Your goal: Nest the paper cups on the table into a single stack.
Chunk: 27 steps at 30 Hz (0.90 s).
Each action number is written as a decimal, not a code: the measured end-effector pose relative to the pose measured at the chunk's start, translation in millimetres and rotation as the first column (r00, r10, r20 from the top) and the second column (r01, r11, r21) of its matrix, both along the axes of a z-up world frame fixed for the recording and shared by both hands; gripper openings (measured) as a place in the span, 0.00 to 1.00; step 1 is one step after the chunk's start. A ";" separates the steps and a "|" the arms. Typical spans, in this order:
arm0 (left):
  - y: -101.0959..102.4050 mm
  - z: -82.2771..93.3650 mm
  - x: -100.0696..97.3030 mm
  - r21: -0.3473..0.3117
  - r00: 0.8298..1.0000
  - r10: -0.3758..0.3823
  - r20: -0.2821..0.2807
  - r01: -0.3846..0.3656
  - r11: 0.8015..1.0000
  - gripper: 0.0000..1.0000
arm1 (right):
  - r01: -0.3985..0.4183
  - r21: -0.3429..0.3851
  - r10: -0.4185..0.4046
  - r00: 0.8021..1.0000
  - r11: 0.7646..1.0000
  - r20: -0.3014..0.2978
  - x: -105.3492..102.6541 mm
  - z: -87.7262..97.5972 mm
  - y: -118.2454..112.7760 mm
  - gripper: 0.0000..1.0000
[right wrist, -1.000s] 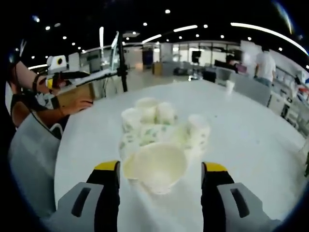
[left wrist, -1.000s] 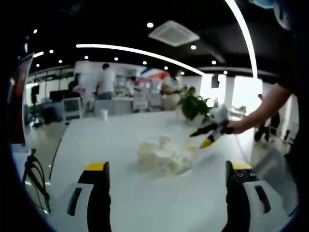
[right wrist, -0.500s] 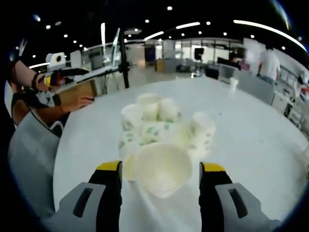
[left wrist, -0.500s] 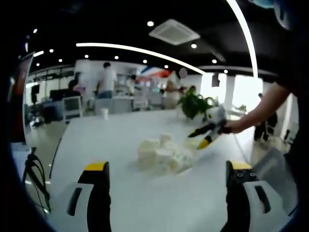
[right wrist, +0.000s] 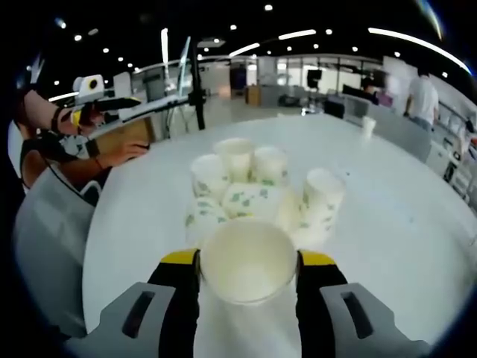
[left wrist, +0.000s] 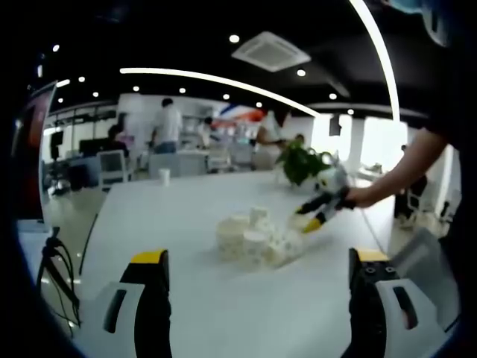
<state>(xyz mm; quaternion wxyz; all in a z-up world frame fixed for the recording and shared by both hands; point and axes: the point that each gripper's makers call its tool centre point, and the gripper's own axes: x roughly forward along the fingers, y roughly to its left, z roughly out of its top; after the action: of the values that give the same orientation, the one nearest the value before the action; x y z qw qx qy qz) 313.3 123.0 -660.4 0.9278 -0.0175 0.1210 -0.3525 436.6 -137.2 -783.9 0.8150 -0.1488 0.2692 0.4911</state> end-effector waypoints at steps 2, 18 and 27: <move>-0.2 0.4 -0.3 0.000 1.000 0.001 0.002 -0.001 1.000 1.00 | 0.002 -0.002 -0.002 1.000 1.000 0.001 -0.1 -0.3 0.0 0.47; -1.1 4.0 1.5 -0.004 1.000 -0.002 0.012 0.002 1.000 1.00 | 0.029 0.020 -0.029 0.999 0.999 -0.015 -6.1 7.2 -5.8 0.46; -4.8 6.1 2.0 -0.013 1.000 -0.014 0.018 0.014 1.000 1.00 | 0.040 0.032 -0.040 0.999 0.999 0.006 -13.3 21.4 -10.3 0.46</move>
<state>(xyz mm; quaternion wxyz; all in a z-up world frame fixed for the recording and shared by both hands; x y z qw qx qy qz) 315.3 118.1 -654.2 0.9262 -0.0198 0.1106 -0.3598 423.2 -147.6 -762.5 0.8279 -0.1318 0.2617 0.4783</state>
